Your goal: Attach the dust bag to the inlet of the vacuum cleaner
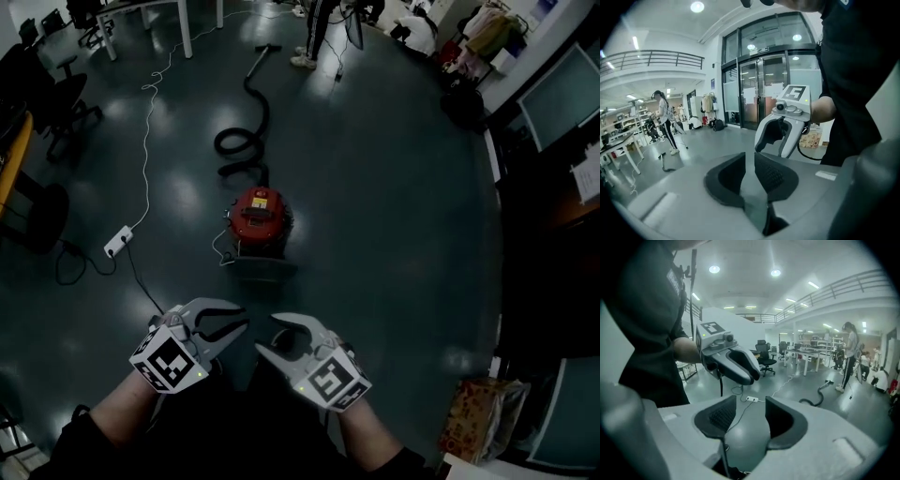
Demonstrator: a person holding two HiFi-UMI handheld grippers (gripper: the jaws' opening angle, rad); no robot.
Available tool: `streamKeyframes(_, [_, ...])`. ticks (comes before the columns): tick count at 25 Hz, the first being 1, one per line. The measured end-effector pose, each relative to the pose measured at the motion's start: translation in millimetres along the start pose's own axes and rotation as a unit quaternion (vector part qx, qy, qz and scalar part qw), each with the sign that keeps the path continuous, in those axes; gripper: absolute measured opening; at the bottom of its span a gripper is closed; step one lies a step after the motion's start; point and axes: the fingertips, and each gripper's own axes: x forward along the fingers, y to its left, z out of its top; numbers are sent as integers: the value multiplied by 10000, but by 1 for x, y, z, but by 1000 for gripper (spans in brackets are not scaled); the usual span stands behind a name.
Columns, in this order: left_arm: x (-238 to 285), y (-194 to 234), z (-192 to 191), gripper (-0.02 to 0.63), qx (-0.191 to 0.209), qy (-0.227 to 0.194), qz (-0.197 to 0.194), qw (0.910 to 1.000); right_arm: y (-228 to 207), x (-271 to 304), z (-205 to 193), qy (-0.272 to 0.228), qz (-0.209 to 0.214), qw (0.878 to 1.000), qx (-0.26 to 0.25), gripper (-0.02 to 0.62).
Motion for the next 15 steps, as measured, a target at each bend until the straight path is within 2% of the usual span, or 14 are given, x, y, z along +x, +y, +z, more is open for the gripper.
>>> streamKeyframes(5, [-56, -35, 8, 51, 244, -449, -163, 9986, 55, -5, 33, -138, -322, 9994, 22, 186])
streamKeyframes(9, [-80, -61, 7, 37, 263, -588, -283, 9975, 85, -15, 53, -233, -492, 9985, -50, 181])
streamKeyframes(15, [-96, -99, 35, 9, 520, -627, -188, 9965, 110, -48, 74, -601, -353, 9974, -200, 127])
